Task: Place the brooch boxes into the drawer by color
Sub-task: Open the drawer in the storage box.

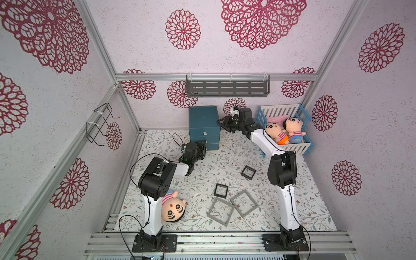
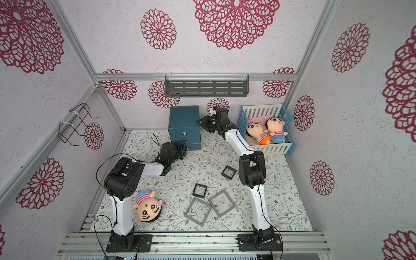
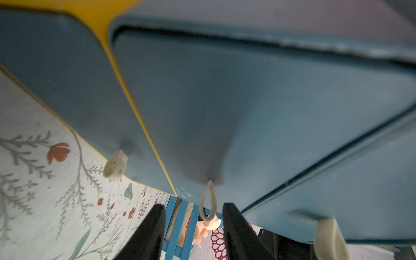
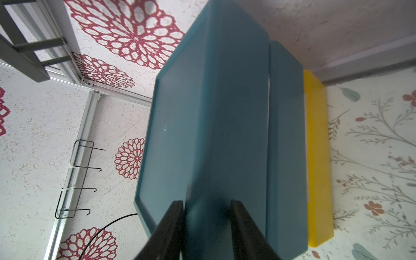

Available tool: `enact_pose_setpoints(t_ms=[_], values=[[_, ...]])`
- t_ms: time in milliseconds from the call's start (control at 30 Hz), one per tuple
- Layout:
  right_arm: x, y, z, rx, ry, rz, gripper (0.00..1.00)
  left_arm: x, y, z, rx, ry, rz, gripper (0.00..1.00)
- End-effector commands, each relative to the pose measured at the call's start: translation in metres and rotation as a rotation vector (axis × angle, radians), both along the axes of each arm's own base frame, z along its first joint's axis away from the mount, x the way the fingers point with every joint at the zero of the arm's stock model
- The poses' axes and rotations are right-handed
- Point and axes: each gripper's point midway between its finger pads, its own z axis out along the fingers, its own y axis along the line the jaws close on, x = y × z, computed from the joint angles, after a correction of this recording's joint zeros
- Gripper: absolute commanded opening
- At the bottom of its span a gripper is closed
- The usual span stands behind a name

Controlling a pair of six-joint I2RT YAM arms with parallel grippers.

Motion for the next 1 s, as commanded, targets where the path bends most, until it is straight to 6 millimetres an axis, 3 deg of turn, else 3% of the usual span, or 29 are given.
enact_pose_setpoints(t_ms=[0, 467, 633, 800, 967], values=[[-0.005, 0.001, -0.026, -0.02, 0.08, 0.022, 0.39, 0.007, 0.004, -0.004, 0.022, -0.007, -0.004, 0.46], [-0.005, 0.001, -0.027, -0.021, 0.085, 0.021, 0.39, 0.016, 0.001, -0.004, 0.015, -0.013, -0.015, 0.37], [-0.005, 0.001, -0.027, -0.021, 0.084, 0.02, 0.39, 0.017, 0.001, -0.006, 0.014, -0.009, -0.011, 0.23], [-0.004, 0.001, -0.026, -0.02, 0.083, 0.019, 0.39, 0.017, 0.002, -0.006, 0.016, -0.005, -0.002, 0.0], [-0.004, 0.001, -0.025, -0.019, 0.081, 0.019, 0.39, 0.016, 0.002, -0.008, 0.018, -0.001, 0.0, 0.0]])
